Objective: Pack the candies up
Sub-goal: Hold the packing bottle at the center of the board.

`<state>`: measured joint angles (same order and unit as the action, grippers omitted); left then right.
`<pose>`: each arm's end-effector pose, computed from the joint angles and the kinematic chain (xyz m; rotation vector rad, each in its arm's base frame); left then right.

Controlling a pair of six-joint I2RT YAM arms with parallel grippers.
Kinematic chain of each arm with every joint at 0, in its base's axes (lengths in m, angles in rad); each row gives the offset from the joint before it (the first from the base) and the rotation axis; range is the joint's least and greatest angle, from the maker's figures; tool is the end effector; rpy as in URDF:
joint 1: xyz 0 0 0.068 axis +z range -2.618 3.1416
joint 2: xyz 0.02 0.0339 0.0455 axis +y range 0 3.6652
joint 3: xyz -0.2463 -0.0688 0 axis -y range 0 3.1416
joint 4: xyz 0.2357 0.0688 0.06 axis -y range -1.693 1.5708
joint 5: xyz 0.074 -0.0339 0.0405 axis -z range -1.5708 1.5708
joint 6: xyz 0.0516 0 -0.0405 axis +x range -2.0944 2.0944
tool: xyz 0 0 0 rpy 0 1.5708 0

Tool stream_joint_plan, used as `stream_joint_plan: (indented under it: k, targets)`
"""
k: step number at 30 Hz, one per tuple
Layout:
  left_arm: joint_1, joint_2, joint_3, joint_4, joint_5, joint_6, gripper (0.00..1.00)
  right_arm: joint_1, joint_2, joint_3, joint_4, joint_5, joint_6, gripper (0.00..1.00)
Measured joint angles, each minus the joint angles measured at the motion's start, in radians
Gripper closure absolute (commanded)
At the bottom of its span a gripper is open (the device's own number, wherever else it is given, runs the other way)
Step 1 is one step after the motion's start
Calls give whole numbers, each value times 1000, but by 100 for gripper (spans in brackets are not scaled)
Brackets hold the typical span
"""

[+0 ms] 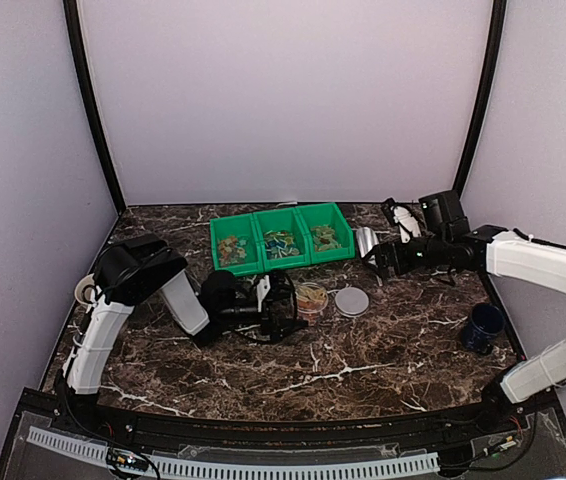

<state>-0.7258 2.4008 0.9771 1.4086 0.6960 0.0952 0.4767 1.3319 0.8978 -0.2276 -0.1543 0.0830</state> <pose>0.2841 -0.2964 0.0536 1.1511 1.2266 -1.0301 0.2624 0.1444 0.2313 -0.5268 2.2040 0.4739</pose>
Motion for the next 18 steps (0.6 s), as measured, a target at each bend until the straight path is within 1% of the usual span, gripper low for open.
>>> stream_joint_plan:
  k: [3,8,13,15,18]
  targets:
    - [-13,0,6,-8,-25,0,10,14,16,1,-6,5,-3,2]
    - [-19,2,-7,24,-51,-5,11,29,21,-3,4,13,-11,3]
    - [-23,10,-16,68,-65,-2,15,35,30,-11,18,20,-27,1]
    - [-23,10,-16,69,-65,-2,15,41,42,-11,19,25,-34,0]
    - [-23,11,-16,72,-66,-1,12,55,79,-7,10,50,-45,1]
